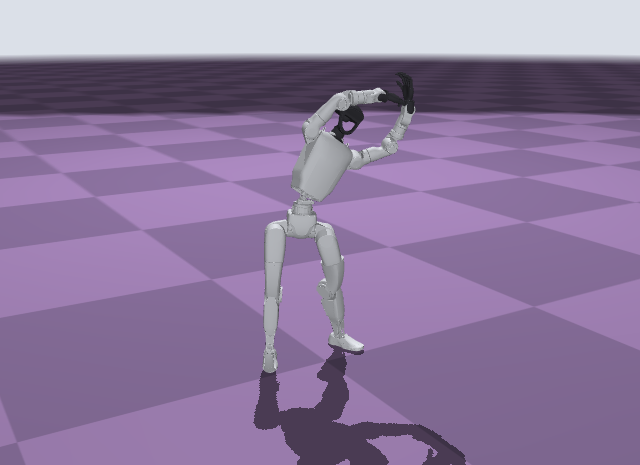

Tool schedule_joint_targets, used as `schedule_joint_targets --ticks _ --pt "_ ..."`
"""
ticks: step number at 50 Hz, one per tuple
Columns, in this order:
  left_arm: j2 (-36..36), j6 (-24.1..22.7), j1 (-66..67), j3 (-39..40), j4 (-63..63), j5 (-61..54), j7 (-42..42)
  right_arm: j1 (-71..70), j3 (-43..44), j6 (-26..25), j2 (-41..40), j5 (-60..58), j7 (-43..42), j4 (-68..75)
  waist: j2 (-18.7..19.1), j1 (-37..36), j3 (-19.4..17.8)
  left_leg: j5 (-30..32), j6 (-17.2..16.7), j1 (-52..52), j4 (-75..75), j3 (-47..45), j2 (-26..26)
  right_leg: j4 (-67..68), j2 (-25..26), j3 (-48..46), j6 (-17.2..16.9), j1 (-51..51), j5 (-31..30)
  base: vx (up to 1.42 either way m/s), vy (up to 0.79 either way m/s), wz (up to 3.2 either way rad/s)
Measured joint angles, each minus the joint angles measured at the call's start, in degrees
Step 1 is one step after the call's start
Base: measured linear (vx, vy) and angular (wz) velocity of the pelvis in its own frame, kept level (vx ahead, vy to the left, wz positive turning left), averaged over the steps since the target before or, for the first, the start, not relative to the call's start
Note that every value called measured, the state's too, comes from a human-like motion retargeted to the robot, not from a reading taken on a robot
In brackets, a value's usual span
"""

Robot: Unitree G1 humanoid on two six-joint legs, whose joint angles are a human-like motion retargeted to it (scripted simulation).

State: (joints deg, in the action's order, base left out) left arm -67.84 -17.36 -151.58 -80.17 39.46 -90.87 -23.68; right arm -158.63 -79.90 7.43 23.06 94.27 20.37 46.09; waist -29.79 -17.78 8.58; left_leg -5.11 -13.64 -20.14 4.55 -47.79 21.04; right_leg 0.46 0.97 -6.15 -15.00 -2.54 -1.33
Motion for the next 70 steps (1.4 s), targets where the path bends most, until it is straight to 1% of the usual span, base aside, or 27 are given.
schedule_joint_targets --ticks 7,13,18,25,27,32,40,43,45,47,50,53,55,57,58,62,65,67,68,70 --pt "-0.8 -0.53 0.37 0.18 0.64 -1.73 -0.1 -0.57 0.31 0.42 -1.61 -1.88 -0.59 -0.12 0.0 0.04 -0.25 -0.35 0.19 -0.23 0.02 0.68 -0.05 0.02 -0.36 -0.65 0.0 -0.79 0.46 0.0 0.0 0.0" --pt "0.44 -1.54 1.69 1.73 1.27 -1.69 0.32 -0.53 0.23 0.66 -1.08 -3.71 -1.18 -0.32 0.0 0.42 0.09 -0.4 0.32 0.86 0.06 1.43 -0.79 -0.02 -1.3 -1.26 0.0 -0.24 0.67 0.0 0.0 0.0" --pt "3.25 -3.22 2.14 2.37 1.28 0.3 1.81 0.07 -0.02 1.29 1.61 -4.04 -1.7 -0.54 0.0 1.13 0.98 -0.37 0.38 2.38 0.1 2.06 -2.04 0.13 -2.64 -1.64 0.0 0.99 0.79 0.0 0.0 0.0" --pt "9.47 -4.99 0.36 1.39 1.35 4.23 4.5 0.49 0.19 1.9 7.65 -4.05 -2.07 -0.33 0.09 2.95 2.64 -0.72 0.58 5.5 -0.42 3.33 -4.39 0.9 -5.39 -2.16 0.0 3.57 1.13 -0.02 0.05 0.08" --pt "11.08 -5.25 -0.36 0.92 1.52 5.25 5.19 0.53 0.39 1.9 9.21 -3.95 -1.97 -0.31 0.82 3.48 2.97 -0.97 0.61 6.5 -0.79 3.87 -5.0 1.14 -6.25 -2.42 0.0 4.24 1.26 -0.02 0.08 0.17" --pt "13.73 -5.46 -1.69 0.13 2.08 7.47 6.57 0.78 0.79 1.73 11.84 -3.17 -1.49 -0.56 4.49 4.37 3.22 -1.58 0.43 8.74 -1.72 5.53 -6.33 1.44 -8.33 -3.41 0.0 5.23 1.52 -0.02 0.1 0.25" --pt "17.55 -4.89 -2.46 -0.04 2.88 11.55 7.87 2.7 0.49 1.32 15.73 0.59 -0.36 -0.79 11.45 4.43 2.9 -2.15 -0.51 11.72 -3.19 8.64 -8.14 1.12 -11.4 -5.62 0.0 5.36 1.56 -0.01 0.09 0.32" --pt "19.02 -4.42 -2.62 -0.04 3.22 13.75 8.14 3.88 0.23 1.22 17.17 2.2 0.06 -0.72 14.18 4.52 2.78 -2.24 -0.85 12.38 -3.66 9.61 -8.52 0.89 -12.15 -6.39 0.0 5.04 1.52 0.0 0.05 0.27" --pt "21.6 -2.04 -2.83 0.42 4.81 14.89 9.49 5.09 1.95 0.0 18.01 3.76 -0.31 -1.03 16.02 5.6 2.75 -2.2 -0.86 12.43 -3.96 10.15 -8.44 0.84 -12.19 -6.67 0.0 4.64 1.4 0.0 0.02 0.21" --pt "21.66 -2.94 -2.62 -0.03 3.9 16.47 8.33 5.88 0.45 1.09 19.3 3.47 0.17 -1.01 17.69 5.27 2.79 -2.29 -1.13 12.67 -4.14 10.57 -8.61 0.65 -12.56 -7.18 0.0 4.34 1.52 0.01 0.01 0.19" --pt "23.67 -0.12 -2.27 -0.04 4.51 16.87 8.77 9.41 4.16 0.17 21.79 3.48 0.0 -3.08 20.2 7.77 2.87 -2.56 -0.57 12.09 -4.61 11.22 -8.57 0.73 -12.8 -7.42 0.0 3.24 1.67 0.0 0.0 0.0" --pt "24.58 0.7 -1.4 -0.04 3.87 16.59 8.05 12.08 6.21 0.31 23.92 1.79 -0.22 -4.9 22.79 9.63 2.71 -2.65 -0.55 11.63 -4.84 11.53 -8.36 0.75 -12.74 -7.7 0.0 2.44 1.9 0.0 0.0 0.0" --pt "25.01 1.1 -1.01 -0.04 3.6 16.02 7.64 13.16 7.09 0.38 24.68 0.87 -0.47 -5.56 24.69 11.01 2.35 -2.67 -0.54 11.29 -4.95 11.62 -8.15 0.79 -12.61 -7.8 0.0 1.97 2.07 0.0 0.0 0.0" --pt "24.12 -0.55 -0.75 -0.04 2.15 15.88 6.01 13.08 5.08 1.9 25.67 -0.18 -0.18 -5.65 26.73 11.2 2.0 -2.65 -0.8 11.11 -4.97 11.6 -7.96 0.75 -12.48 -8.03 0.0 1.65 2.34 0.02 -0.06 0.05" --pt "24.14 -0.59 -0.73 -0.04 2.04 15.53 5.83 13.08 5.11 2.08 25.78 -0.48 -0.28 -5.63 27.77 11.87 1.65 -2.62 -0.82 10.94 -5.01 11.57 -7.8 0.78 -12.34 -8.0 0.0 1.49 2.43 0.01 -0.06 0.01" --pt "24.65 0.01 -0.85 -0.04 2.07 14.93 5.45 13.32 5.94 2.54 25.87 -2.64 -1.05 -5.43 31.8 14.7 0.22 -2.48 -0.8 10.2 -5.04 11.39 -7.19 0.9 -11.75 -7.88 0.0 0.83 2.83 0.01 -0.07 -0.02" --pt "25.29 0.28 -1.34 -0.04 2.33 14.83 5.15 12.21 4.5 3.9 25.71 -3.96 -2.03 -5.09 34.84 16.15 -0.93 -2.24 -0.77 9.9 -4.87 11.11 -6.74 0.91 -11.22 -7.72 0.0 0.72 3.1 0.01 -0.08 -0.05" --pt "25.7 1.08 -1.55 -0.04 2.34 14.92 5.02 12.81 5.43 4.21 26.03 -4.83 -2.52 -5.38 36.56 17.36 -1.56 -2.15 -0.54 9.6 -4.83 10.99 -6.5 0.99 -10.95 -7.56 0.0 0.55 3.3 0.01 -0.07 -0.05" --pt "26.12 2.21 -1.56 -0.04 2.64 14.84 5.47 13.54 6.95 3.87 26.13 -5.31 -2.95 -5.86 37.32 18.45 -1.99 -2.14 -0.2 9.4 -4.86 10.96 -6.45 1.1 -10.91 -7.38 0.0 0.43 3.4 0.02 -0.06 -0.05" --pt "26.47 2.02 -1.82 -0.04 2.01 15.96 4.67 14.56 7.22 4.75 26.91 -5.98 -3.07 -6.09 38.87 18.69 -1.99 -2.0 -0.32 9.29 -4.76 10.8 -6.15 1.04 -10.58 -7.41 0.0 0.37 3.61 0.02 -0.07 -0.02"
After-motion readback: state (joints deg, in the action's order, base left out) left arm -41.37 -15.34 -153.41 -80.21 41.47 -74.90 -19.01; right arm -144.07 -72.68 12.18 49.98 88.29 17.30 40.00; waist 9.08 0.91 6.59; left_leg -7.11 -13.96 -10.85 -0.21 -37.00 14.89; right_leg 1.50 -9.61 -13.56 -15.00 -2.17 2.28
